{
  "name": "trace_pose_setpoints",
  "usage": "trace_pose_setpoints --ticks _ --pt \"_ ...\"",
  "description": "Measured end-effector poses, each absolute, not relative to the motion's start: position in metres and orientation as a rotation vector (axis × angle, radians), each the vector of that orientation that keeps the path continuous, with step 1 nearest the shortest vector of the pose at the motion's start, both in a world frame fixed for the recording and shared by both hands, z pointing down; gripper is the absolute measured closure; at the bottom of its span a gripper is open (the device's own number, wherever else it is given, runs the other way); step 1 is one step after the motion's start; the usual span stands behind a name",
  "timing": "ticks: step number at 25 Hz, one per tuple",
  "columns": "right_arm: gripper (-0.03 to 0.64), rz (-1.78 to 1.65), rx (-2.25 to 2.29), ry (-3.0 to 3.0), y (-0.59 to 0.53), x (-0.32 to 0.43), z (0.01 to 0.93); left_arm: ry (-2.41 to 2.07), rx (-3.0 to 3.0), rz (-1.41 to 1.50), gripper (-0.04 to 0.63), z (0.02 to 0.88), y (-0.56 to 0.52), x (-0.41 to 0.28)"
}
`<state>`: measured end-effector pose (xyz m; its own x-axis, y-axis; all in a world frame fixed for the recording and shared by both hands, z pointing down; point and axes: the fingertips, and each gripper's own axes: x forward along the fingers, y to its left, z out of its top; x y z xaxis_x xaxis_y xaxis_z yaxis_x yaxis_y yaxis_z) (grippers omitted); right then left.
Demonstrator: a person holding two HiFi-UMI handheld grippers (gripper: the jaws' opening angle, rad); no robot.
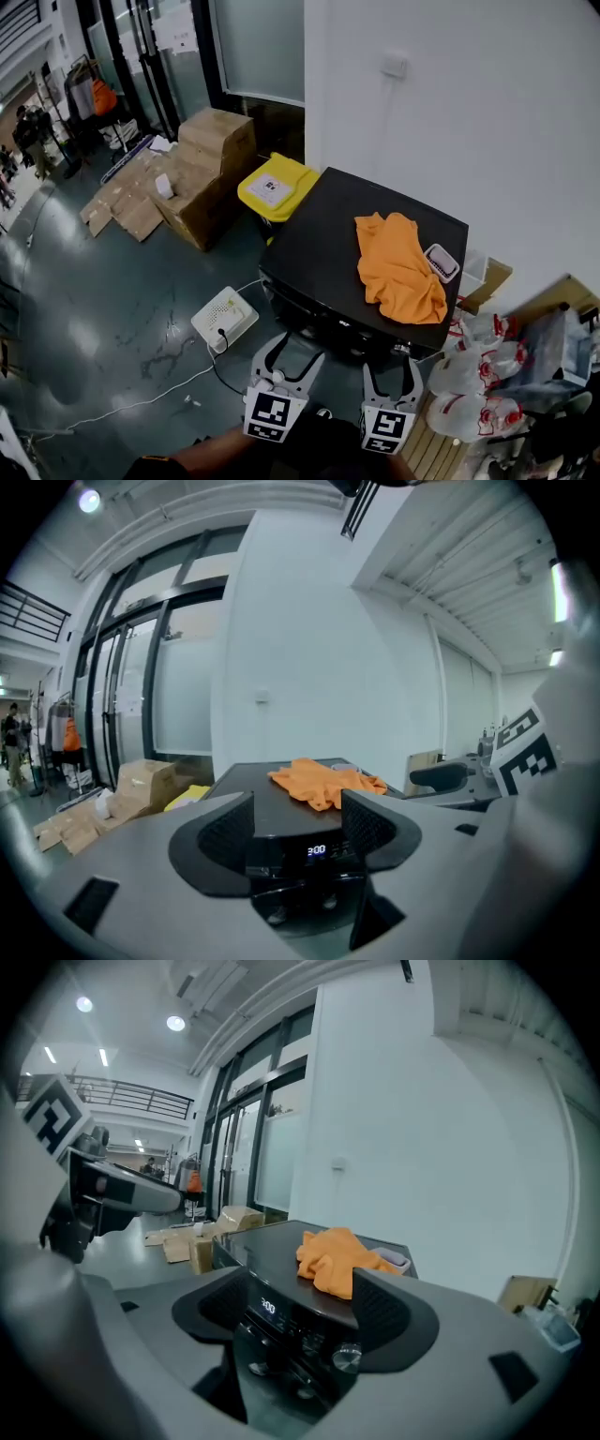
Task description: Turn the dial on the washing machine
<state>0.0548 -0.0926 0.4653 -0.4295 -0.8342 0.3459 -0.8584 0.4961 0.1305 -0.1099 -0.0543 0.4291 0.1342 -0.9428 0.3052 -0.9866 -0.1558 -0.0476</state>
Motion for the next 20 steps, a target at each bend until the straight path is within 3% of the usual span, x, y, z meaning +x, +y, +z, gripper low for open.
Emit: trace_pose_setpoints --ticks 20 --pt "0.261 0.237 1.681 -1.855 -0.159 0.092 0.583 -1.609 2.417 0.574 0.308 0.532 -0.163 -0.157"
